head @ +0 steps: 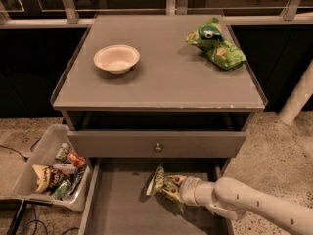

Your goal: Place green jalapeno chip bag into middle drawer

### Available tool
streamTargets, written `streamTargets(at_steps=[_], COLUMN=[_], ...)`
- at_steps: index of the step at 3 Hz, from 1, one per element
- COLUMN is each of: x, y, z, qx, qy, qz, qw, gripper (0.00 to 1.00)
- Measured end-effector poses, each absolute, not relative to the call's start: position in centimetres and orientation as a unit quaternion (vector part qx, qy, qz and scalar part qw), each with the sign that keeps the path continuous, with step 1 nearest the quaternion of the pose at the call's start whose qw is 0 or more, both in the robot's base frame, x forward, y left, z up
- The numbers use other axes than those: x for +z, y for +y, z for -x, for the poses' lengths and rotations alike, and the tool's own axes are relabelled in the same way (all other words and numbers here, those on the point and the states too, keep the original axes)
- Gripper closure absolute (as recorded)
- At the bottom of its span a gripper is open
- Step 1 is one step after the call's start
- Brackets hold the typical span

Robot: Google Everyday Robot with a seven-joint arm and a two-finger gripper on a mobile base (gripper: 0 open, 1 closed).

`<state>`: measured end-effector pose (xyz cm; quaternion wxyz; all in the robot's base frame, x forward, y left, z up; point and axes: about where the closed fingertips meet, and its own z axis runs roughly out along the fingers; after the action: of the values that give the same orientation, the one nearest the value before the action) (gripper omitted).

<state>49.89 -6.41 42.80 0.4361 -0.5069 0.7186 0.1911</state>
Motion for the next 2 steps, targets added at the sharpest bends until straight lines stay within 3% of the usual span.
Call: streamTargets(at_steps=[2], x=[39.6], y=[-8.2], z=[-49.8], qx=[0.144], qy=[0.742], qz=[0.509], qw=[0.412], gripper=[1.0])
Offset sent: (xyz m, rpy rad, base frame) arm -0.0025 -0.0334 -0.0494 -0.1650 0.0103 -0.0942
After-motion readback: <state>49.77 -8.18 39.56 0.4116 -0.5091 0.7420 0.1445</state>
